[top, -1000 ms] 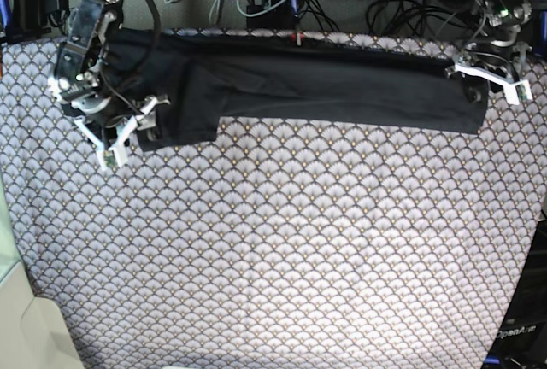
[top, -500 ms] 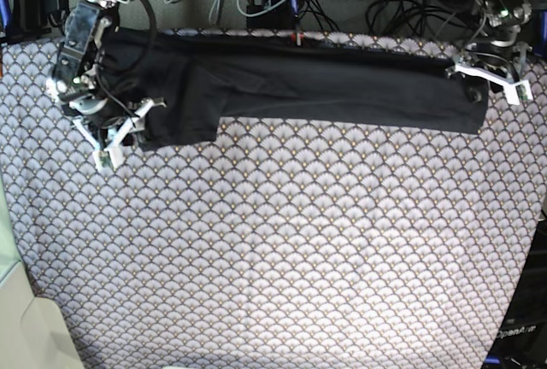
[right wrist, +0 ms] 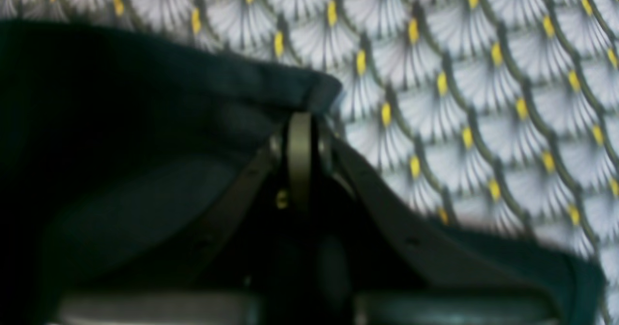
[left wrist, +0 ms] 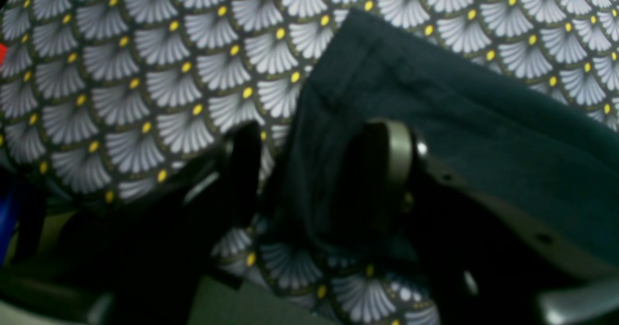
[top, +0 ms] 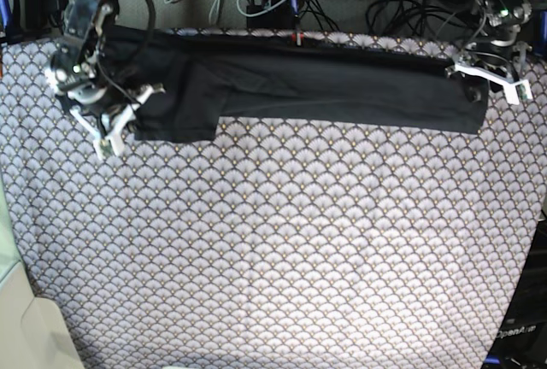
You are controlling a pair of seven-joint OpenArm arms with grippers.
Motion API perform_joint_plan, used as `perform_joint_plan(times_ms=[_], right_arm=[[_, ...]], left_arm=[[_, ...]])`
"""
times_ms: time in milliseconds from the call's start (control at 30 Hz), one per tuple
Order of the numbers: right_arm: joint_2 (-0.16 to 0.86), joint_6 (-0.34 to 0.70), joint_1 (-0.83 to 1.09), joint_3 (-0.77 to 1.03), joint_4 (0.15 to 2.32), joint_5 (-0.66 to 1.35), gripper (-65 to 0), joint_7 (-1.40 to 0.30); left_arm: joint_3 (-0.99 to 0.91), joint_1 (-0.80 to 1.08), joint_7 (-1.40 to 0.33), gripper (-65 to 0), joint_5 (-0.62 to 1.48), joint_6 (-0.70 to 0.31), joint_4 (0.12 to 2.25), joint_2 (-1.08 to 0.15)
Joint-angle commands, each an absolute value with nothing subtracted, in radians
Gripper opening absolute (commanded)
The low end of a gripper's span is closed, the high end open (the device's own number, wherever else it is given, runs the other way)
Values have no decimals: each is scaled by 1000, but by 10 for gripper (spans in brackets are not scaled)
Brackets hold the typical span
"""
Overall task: Fold the T-shirt properly
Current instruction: 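Move the right gripper to the strip's loose end and pinch it, then pull the strip's end with the right gripper to straighten it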
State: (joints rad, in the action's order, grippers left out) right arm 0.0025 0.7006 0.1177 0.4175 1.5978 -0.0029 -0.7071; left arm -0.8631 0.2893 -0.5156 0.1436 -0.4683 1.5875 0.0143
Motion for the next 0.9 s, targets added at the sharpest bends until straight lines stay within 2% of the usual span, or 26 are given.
perform_joint_plan(times_ms=[0, 400, 600, 867], right_arm=[[8, 698, 101, 418, 1652, 13, -650, -690], [12, 698, 292, 415, 1925, 96, -650, -690], [44, 698, 381, 424, 1954, 133, -650, -679], [71, 698, 407, 613, 1952, 209, -650, -677]], left_arm=[[-866, 288, -489, -322, 156, -472, 1601, 2], [-863, 288, -489, -322, 157, -473, 1600, 2], [-865, 288, -489, -322, 157, -473, 1600, 1], [-866, 288, -489, -322, 157, -475, 1598, -8]])
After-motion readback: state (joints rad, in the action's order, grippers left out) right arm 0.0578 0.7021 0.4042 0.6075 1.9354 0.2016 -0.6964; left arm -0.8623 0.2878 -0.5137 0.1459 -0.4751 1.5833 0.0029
